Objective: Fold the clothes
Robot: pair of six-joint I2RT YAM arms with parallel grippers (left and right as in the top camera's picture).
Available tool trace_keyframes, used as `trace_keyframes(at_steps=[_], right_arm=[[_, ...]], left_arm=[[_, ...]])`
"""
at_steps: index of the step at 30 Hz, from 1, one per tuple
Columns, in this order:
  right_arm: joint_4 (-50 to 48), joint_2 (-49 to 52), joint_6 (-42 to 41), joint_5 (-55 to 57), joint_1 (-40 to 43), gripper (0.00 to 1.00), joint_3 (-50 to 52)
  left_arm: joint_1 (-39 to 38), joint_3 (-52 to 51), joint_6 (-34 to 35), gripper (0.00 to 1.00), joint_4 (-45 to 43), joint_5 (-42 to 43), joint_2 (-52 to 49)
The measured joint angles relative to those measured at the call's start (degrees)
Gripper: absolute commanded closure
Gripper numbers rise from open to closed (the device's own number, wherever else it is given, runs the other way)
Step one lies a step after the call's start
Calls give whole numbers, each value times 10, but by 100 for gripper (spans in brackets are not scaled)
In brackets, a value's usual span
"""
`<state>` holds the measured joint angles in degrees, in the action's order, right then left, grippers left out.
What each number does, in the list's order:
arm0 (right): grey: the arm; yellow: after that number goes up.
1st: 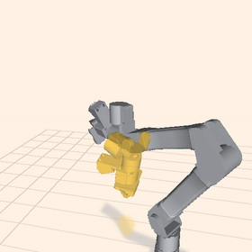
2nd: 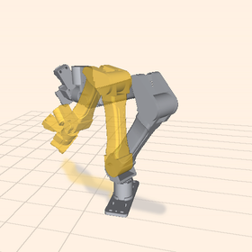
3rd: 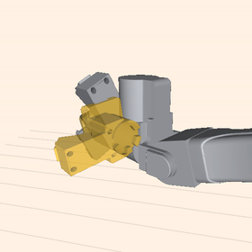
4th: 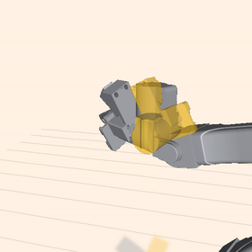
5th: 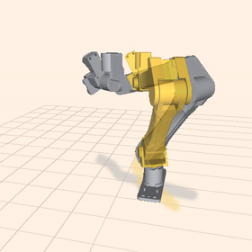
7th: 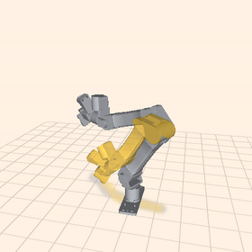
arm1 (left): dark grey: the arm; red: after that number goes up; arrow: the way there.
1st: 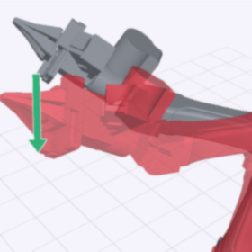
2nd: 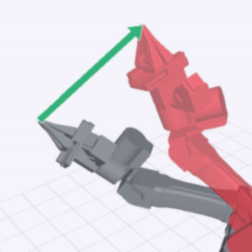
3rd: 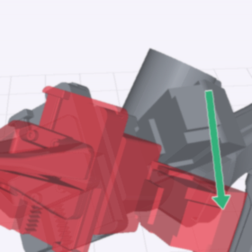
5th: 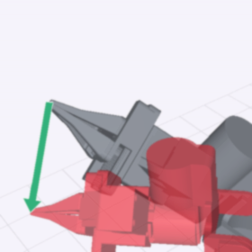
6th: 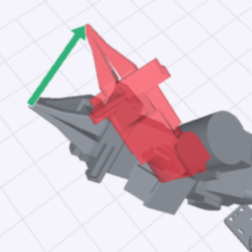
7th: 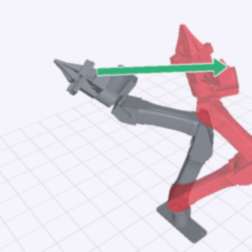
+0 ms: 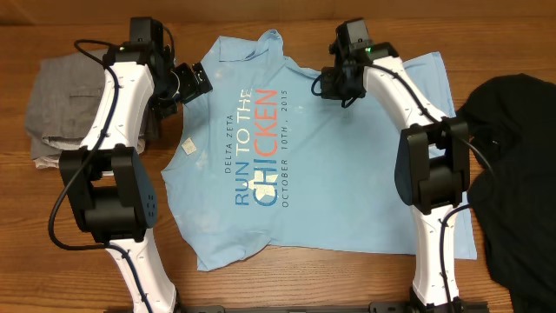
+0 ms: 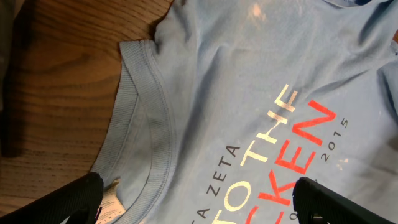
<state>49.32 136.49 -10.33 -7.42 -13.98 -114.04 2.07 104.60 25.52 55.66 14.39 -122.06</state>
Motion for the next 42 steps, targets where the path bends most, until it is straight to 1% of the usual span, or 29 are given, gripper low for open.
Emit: trace_keyframes(at_steps=[4, 10, 18, 23, 25, 31, 42], right_arm=[[-55, 0, -2, 16, 0, 96, 23], [-104, 0, -2, 28, 0, 96, 39], [-111, 0, -2, 39, 0, 96, 39], [-78, 0, -12, 40, 0, 96, 40], [-83, 0, -15, 40, 0, 96, 45], [-172, 0, -17, 44, 0, 96, 87], [-303, 0, -20, 66, 8, 96, 96]], left_arm=[[0, 0, 0, 0, 0, 0, 0], [0, 0, 0, 0, 0, 0, 0], [0, 0, 0, 0, 0, 0, 0], [0, 0, 0, 0, 0, 0, 0], [0, 0, 0, 0, 0, 0, 0], [0, 0, 0, 0, 0, 0, 0], [0, 0, 0, 0, 0, 0, 0]])
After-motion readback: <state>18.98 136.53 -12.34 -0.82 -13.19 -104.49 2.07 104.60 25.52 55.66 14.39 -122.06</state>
